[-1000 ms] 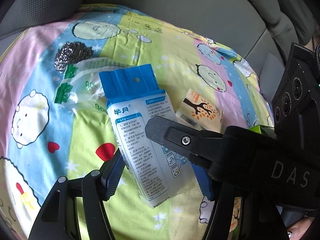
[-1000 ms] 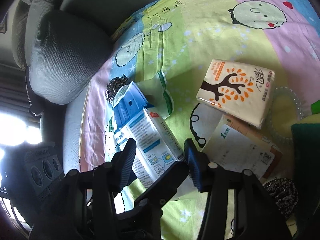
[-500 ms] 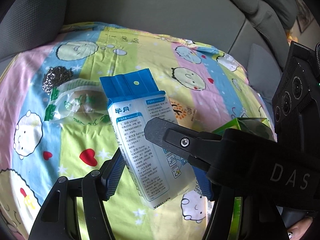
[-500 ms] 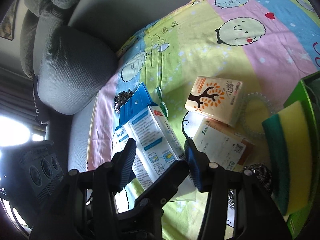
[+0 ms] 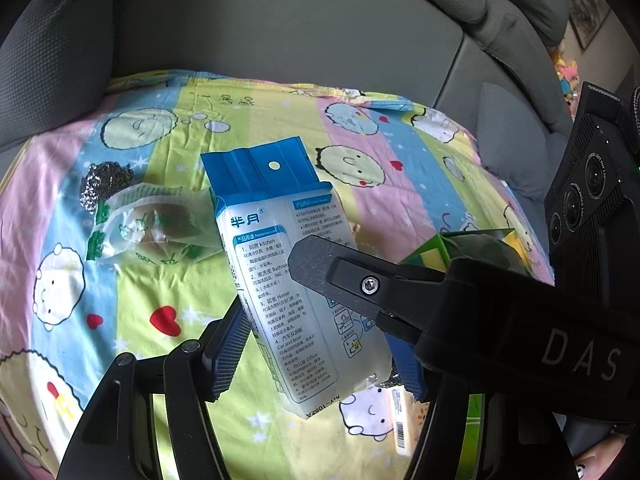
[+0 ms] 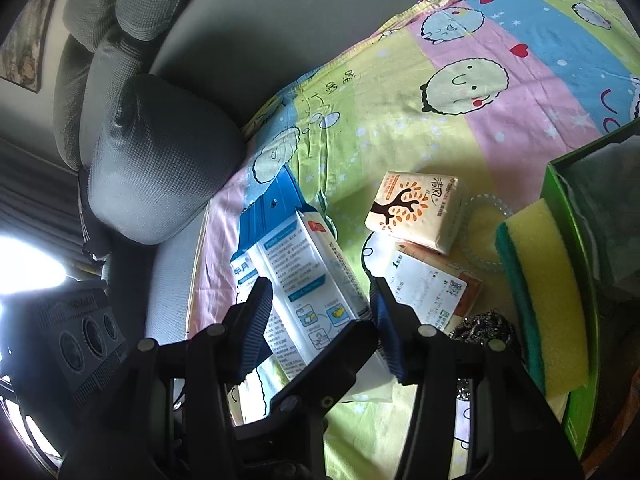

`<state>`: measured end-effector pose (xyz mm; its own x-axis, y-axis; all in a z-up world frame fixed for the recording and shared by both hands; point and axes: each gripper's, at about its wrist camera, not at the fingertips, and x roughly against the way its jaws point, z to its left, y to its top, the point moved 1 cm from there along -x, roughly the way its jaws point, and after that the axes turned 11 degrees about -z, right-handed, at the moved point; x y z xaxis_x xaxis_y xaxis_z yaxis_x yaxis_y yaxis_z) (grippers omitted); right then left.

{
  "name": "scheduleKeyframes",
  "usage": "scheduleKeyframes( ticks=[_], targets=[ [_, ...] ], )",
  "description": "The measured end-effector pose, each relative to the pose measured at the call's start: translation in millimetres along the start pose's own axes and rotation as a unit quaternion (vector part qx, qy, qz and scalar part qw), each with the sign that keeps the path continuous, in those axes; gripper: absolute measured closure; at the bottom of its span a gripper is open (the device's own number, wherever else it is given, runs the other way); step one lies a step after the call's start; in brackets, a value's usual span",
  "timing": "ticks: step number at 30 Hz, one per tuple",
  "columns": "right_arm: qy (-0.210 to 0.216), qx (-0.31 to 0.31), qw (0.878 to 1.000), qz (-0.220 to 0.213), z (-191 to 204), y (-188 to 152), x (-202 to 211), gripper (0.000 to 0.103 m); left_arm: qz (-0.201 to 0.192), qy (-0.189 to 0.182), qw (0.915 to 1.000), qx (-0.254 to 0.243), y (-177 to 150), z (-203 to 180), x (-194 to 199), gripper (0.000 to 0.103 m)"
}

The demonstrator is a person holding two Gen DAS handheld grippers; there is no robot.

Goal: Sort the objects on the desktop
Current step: 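Carry the held carton with the right tool toward the green box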

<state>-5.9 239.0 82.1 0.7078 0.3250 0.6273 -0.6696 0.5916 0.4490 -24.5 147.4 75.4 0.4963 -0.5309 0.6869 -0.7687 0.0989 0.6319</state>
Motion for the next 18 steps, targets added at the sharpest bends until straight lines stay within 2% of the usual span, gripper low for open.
scheduleKeyframes(
  ticks=[18],
  targets=[
    [0.013, 0.009, 0.999, -0.046, 5, 1, 40, 0.052, -0.031, -0.012, 0.9986, -0.041, 5, -33, 26, 0.037]
  ],
)
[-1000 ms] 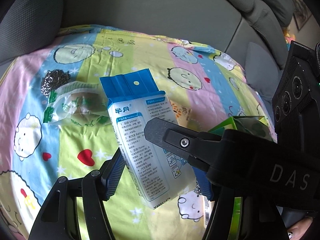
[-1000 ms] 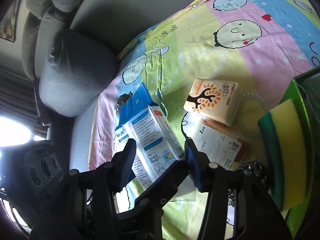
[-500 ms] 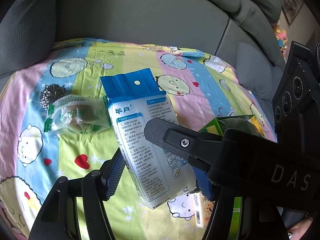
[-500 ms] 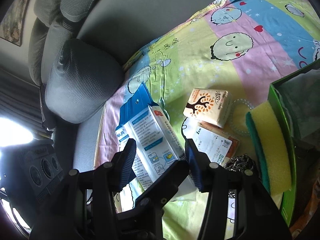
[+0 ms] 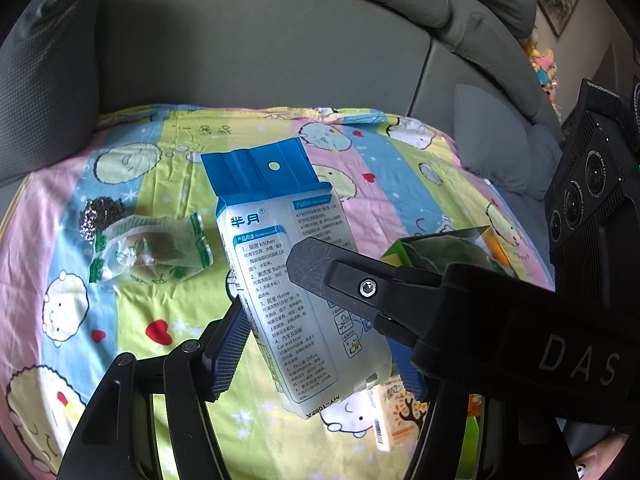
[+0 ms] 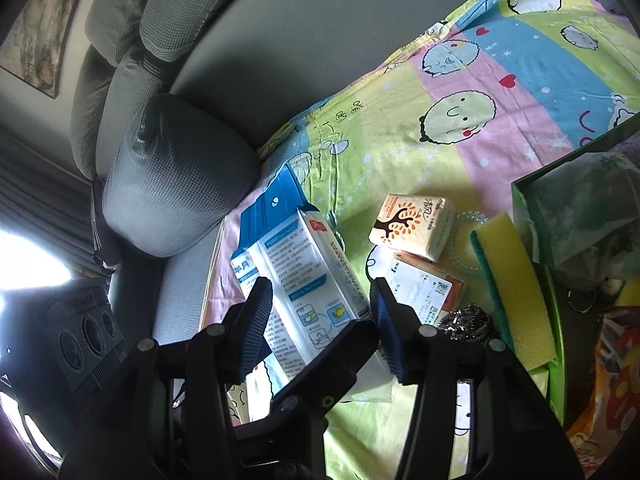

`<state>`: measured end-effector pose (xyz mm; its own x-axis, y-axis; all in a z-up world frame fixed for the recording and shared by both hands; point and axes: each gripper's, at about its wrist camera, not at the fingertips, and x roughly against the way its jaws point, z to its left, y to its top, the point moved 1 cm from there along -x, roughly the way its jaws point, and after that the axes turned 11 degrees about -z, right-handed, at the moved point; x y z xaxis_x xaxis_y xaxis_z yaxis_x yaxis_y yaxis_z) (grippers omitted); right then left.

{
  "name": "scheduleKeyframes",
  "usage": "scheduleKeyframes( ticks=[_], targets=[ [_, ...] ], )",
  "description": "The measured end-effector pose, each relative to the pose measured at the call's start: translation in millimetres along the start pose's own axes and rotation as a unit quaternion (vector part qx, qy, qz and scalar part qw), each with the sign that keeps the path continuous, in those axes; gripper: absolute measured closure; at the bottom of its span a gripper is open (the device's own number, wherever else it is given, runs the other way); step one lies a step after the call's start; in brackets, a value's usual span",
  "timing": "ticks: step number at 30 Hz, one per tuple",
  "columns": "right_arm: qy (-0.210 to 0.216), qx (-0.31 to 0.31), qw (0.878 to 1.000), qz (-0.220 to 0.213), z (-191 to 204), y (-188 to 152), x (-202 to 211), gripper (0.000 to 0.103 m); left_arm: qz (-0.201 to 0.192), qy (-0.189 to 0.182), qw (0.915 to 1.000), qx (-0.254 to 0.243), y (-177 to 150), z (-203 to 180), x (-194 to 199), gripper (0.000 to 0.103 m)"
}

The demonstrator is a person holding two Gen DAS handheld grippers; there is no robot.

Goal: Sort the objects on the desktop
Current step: 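Carry the held carton with the right tool toward the green box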

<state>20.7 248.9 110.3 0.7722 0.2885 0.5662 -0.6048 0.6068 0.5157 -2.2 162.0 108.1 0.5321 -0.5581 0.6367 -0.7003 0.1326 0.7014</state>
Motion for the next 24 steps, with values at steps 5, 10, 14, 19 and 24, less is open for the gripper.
scheduleKeyframes(
  ticks=[5, 10, 14, 19, 24],
  targets=[
    [-0.002, 0.009, 1.0, -0.016, 3, 2, 14, 0.052, -0.01, -0.01, 0.9998, -0.011, 5, -8, 8, 0.037],
    [-0.002, 0.015, 1.0, -0.026, 5, 2, 21, 0.051, -0.017, -0.013, 0.9996, -0.017, 6, -12, 12, 0.037],
    [-0.003, 0.018, 0.999, -0.032, 6, 3, 26, 0.051, -0.02, -0.016, 0.9995, -0.02, 6, -15, 14, 0.037],
    [-0.006, 0.02, 0.999, -0.041, 7, 3, 33, 0.051, -0.024, -0.023, 0.999, -0.028, 7, -20, 15, 0.037],
    [-0.007, 0.02, 0.999, -0.047, 4, 4, 40, 0.051, -0.026, -0.027, 0.9987, -0.034, 7, -27, 17, 0.037]
  ],
)
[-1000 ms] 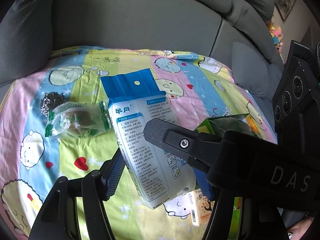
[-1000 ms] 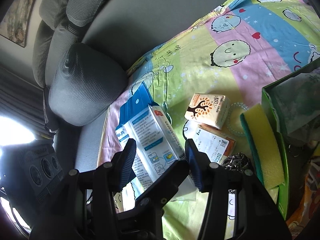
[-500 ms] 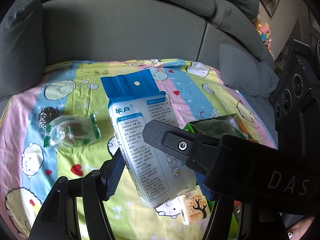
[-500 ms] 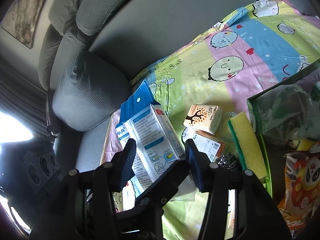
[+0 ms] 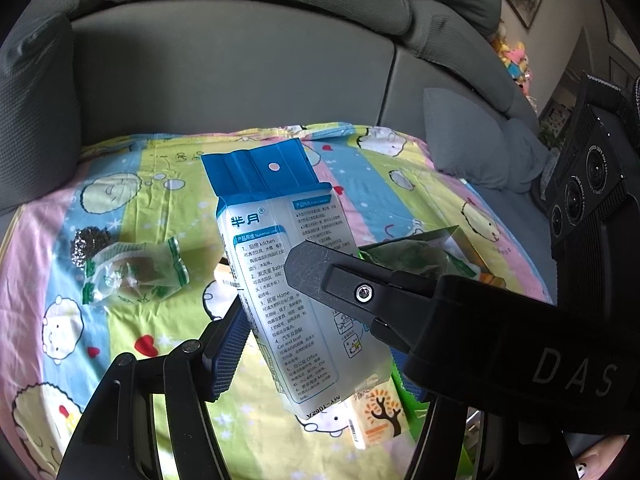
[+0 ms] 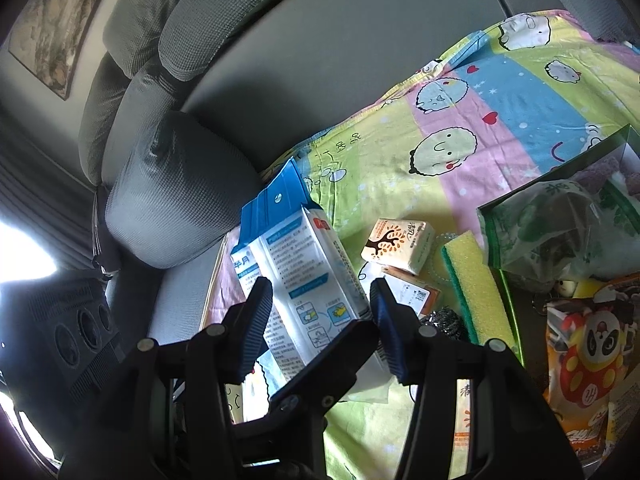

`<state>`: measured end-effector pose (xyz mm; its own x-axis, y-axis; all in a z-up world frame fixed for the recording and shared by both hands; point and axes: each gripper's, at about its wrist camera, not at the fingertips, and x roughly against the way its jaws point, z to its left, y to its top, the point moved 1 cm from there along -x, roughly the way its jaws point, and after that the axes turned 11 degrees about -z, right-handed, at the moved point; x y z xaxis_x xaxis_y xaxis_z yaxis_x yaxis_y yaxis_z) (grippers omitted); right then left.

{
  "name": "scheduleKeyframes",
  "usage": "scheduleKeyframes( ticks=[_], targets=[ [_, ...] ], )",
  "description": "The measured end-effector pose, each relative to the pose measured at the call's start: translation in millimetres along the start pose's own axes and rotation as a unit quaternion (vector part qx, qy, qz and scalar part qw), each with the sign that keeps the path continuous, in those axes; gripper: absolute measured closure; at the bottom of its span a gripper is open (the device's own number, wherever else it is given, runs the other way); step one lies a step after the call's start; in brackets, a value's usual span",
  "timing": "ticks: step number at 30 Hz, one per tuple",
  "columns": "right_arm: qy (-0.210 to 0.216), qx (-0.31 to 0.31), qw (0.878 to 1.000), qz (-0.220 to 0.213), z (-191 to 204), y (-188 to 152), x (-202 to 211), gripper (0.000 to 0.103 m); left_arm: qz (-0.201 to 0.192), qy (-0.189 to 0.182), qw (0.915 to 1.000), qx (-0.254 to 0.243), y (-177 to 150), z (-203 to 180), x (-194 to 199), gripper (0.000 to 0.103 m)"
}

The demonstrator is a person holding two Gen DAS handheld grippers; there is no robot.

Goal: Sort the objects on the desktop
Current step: 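Carry the held carton with the right tool toward the green box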

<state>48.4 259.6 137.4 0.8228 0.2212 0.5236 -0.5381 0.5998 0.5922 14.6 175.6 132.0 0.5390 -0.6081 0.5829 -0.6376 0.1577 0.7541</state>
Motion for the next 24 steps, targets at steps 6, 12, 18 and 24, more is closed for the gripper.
scheduleKeyframes(
  ticks=[6, 12, 18, 24],
  targets=[
    [-0.001, 0.004, 1.0, -0.011, -1, 2, 10, 0.051, -0.006, -0.006, 0.9999, -0.009, 1, -8, 2, 0.037],
    [-0.002, 0.0, 1.0, -0.014, -7, 4, 14, 0.051, -0.003, -0.008, 0.9999, -0.015, 0, -15, -1, 0.037],
    [-0.004, 0.002, 1.0, -0.021, -8, 4, 21, 0.051, -0.006, -0.011, 0.9997, -0.021, -1, -21, 1, 0.037],
    [-0.006, 0.007, 0.999, -0.033, -9, 5, 33, 0.051, -0.013, -0.018, 0.9993, -0.031, -1, -32, 5, 0.037]
  ],
)
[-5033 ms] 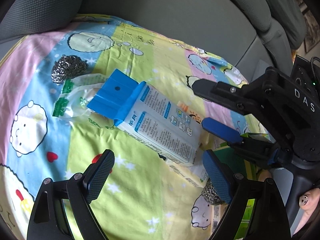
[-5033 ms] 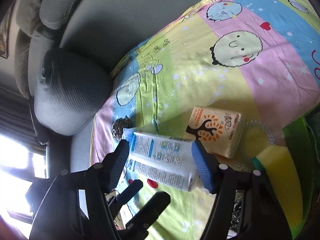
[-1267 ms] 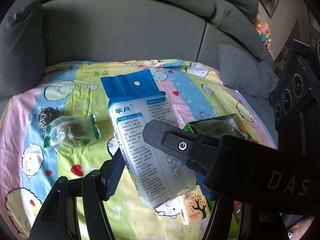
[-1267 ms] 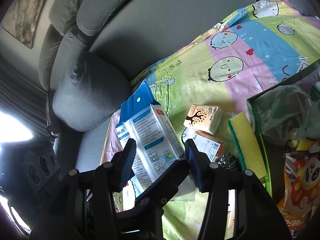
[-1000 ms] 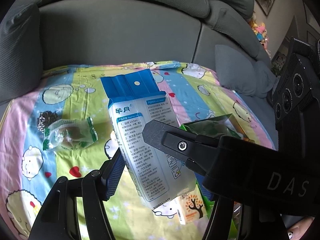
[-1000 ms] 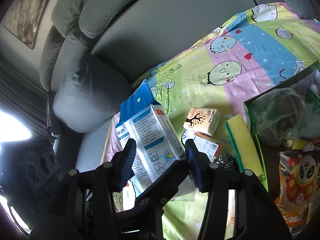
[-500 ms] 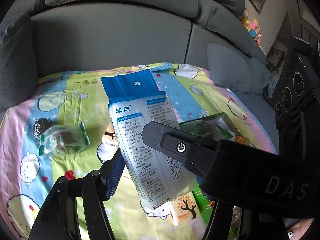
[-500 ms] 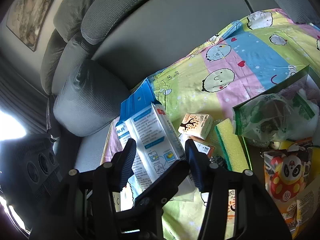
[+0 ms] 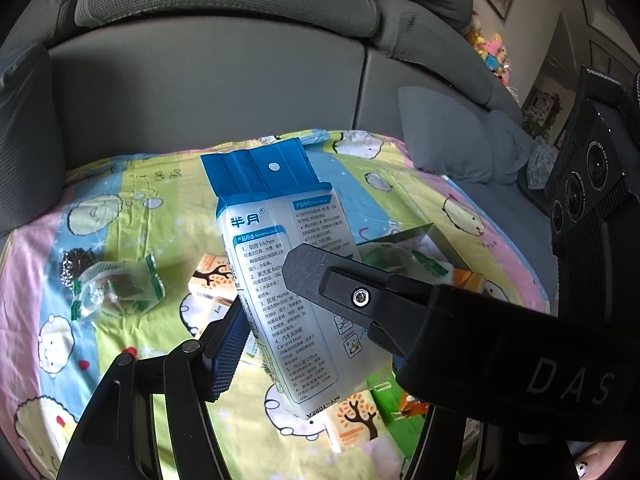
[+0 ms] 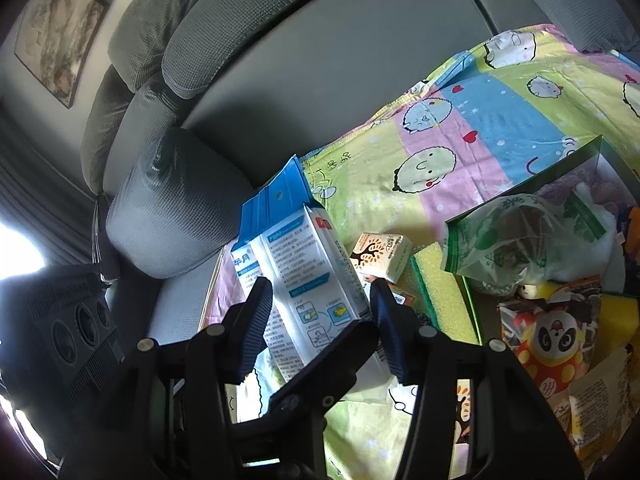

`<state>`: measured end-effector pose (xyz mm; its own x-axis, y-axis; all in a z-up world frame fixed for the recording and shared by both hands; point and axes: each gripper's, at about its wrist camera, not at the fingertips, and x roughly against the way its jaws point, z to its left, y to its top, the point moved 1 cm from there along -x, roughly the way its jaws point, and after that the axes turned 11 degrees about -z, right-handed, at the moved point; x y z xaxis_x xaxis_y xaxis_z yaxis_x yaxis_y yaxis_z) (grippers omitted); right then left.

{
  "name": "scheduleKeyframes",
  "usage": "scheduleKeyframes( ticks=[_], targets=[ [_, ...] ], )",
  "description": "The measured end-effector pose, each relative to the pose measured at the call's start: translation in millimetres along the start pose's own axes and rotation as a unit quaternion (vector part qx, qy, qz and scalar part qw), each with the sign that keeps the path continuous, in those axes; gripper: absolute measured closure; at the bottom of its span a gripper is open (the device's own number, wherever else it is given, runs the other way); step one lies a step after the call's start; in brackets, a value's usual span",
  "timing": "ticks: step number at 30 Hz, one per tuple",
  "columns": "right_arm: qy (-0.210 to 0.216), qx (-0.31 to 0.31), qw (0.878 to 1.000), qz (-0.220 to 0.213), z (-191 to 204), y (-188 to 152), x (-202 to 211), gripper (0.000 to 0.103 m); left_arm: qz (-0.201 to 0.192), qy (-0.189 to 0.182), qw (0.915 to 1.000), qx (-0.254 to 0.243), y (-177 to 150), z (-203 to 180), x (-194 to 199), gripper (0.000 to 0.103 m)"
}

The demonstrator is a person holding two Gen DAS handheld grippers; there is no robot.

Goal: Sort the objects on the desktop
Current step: 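Carry the held carton with the right tool toward the green box, then lower the carton into the green box and open the right tool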

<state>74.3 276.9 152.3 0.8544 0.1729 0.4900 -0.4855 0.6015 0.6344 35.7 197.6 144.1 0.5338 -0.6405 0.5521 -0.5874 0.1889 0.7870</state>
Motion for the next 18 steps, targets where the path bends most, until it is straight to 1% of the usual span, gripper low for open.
scheduleKeyframes(
  ticks=[9, 18],
  targets=[
    [-0.009, 0.004, 1.0, -0.019, -3, 3, 15, 0.051, -0.003, -0.011, 0.9999, -0.009, 2, -11, 1, 0.037],
    [-0.01, 0.005, 1.0, -0.029, -2, 3, 23, 0.051, -0.01, -0.014, 0.9997, -0.016, 3, -18, 5, 0.037]
  ],
)
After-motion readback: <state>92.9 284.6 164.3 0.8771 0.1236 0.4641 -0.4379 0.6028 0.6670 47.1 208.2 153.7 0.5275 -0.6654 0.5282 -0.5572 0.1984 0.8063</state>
